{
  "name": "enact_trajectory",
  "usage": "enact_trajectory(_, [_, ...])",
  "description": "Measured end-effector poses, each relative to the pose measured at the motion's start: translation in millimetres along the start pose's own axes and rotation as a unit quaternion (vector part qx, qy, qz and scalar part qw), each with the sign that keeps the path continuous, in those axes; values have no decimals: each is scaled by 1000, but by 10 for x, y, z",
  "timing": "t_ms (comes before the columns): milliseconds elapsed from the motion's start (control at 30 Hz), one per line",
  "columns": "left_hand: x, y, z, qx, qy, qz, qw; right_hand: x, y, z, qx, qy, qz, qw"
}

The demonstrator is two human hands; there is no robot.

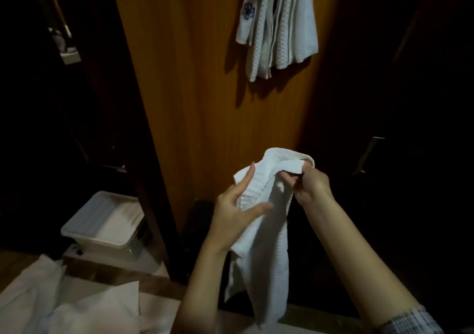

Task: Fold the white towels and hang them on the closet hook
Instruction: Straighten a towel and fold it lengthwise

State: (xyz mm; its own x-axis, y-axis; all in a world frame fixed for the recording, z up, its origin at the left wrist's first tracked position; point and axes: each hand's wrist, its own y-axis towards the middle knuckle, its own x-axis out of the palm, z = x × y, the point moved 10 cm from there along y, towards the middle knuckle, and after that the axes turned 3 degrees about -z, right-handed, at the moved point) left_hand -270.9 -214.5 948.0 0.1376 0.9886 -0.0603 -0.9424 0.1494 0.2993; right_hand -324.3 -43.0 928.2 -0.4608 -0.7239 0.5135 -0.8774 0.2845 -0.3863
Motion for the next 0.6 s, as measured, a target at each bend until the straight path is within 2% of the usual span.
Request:
enact_trajectory(67, [-5, -39, -112, -14, 48, -39, 998, 92, -55, 42, 12, 40, 3, 999])
enact_trajectory(133, [-65, -71, -208, -25, 107, -45, 993, 174, -103, 54, 23, 86, 5, 996])
enact_trajectory(200, [-178, -90, -255, -18, 135, -20, 991, 261, -137, 54, 34, 121, 1, 992])
enact_trajectory(300, [-342, -89, -350, -22, 160, 24, 987, 390, -173, 78, 41, 112, -3, 993])
enact_trajectory(500, [-643, -142, -408, -7, 64, 116, 991, 502, -205, 305, 50, 125, -25, 991])
enact_trajectory(600, [-837, -202, -408, 10, 71, 155, 985, 577, -252, 505, 91, 114, -95, 985])
